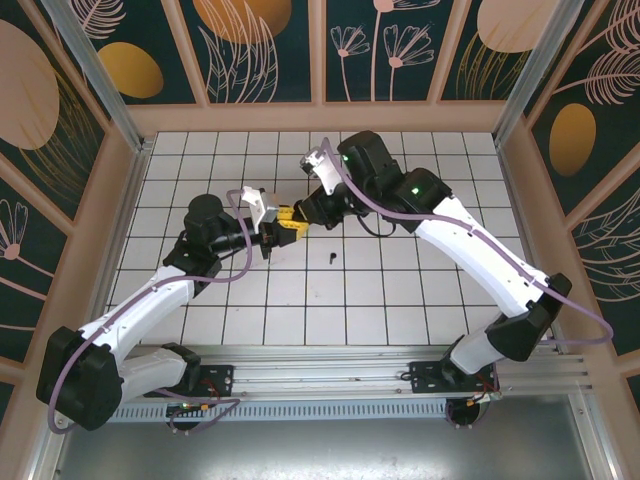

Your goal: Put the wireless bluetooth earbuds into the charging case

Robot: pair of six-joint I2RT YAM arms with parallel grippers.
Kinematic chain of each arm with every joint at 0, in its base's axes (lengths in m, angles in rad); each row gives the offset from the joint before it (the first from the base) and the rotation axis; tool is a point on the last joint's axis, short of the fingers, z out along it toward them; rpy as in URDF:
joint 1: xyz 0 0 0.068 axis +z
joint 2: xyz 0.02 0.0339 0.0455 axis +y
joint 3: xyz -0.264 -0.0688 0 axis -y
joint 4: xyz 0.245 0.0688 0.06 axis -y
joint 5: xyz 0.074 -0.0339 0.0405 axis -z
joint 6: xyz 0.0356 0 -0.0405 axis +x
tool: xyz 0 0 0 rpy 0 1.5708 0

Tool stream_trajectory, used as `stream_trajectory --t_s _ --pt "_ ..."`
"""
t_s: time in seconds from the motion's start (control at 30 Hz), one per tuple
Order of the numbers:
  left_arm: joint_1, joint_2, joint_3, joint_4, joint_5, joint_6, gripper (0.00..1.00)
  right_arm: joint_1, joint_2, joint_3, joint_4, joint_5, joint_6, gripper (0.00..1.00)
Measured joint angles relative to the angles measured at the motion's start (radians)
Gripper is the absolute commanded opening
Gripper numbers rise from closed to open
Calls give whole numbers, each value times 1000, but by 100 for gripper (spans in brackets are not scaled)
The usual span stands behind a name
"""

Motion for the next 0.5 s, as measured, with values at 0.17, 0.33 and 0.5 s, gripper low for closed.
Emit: stream_trajectory --t_s 0.17,0.33,0.5 --pt "0 0 3 17 1 0 11 -24 -24 -48 13 -71 -3 14" --pt "0 0 3 31 1 0 11 -39 -36 -68 30 -111 -3 15" --pt "0 -2 3 31 -3 0 11 -62 -79 -100 65 -130 10 16"
